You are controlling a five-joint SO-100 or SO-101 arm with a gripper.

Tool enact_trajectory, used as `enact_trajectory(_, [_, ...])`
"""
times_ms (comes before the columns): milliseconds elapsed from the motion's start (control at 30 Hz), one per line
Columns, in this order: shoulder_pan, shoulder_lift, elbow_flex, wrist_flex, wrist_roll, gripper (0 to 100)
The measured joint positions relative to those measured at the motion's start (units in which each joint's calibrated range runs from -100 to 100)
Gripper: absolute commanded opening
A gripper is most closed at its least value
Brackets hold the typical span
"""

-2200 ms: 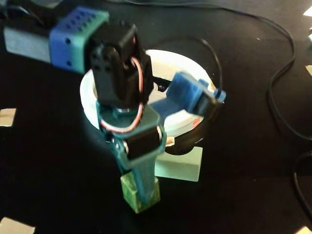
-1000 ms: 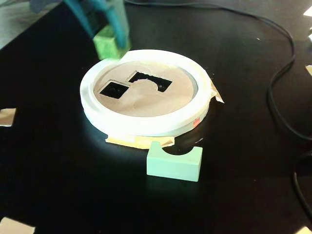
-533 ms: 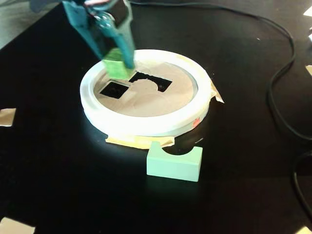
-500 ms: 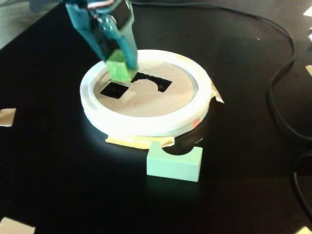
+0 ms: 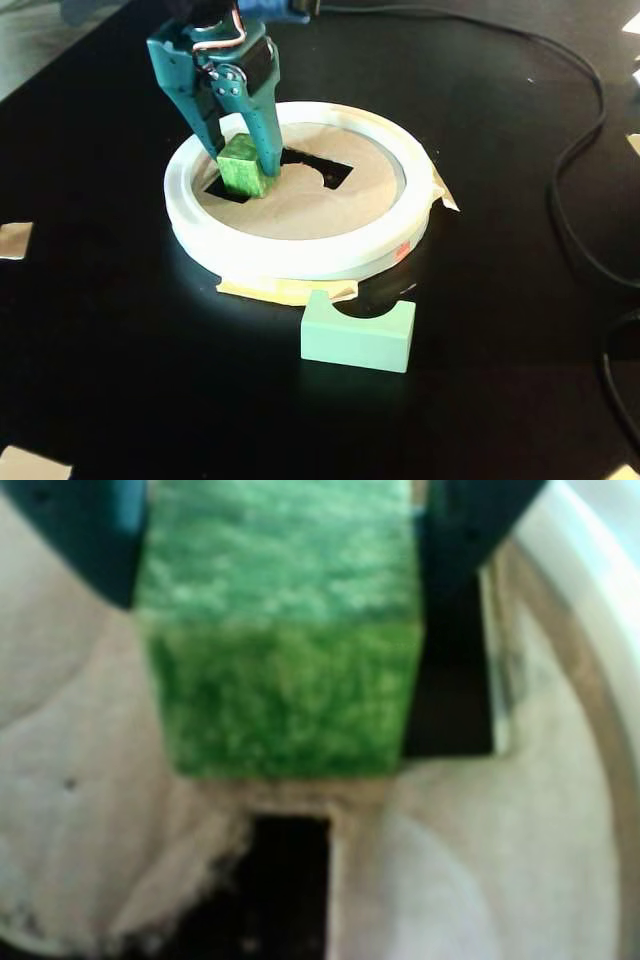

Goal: Pick up the square block and drop it in corresponding square shaped hole

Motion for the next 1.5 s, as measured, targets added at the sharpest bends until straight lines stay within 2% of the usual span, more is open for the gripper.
enact_trajectory(167, [-0.10,0.00,0.00,6.21,0.00,23])
enact_trajectory(333, [-0.10,0.09,0.10,7.37,-0.29,23])
enact_trajectory(600, [-0.10,0.09,0.10,7.37,-0.24,31])
enact_trajectory(700, [-0.10,0.09,0.10,7.37,-0.24,55])
enact_trajectory(800, [-0.10,0.09,0.10,7.47,0.00,87])
enact_trajectory(833, [0.10,0.09,0.10,8.24,0.00,91])
enact_trajectory(1500, [0.00,-3.21,0.49,9.02,0.59,92])
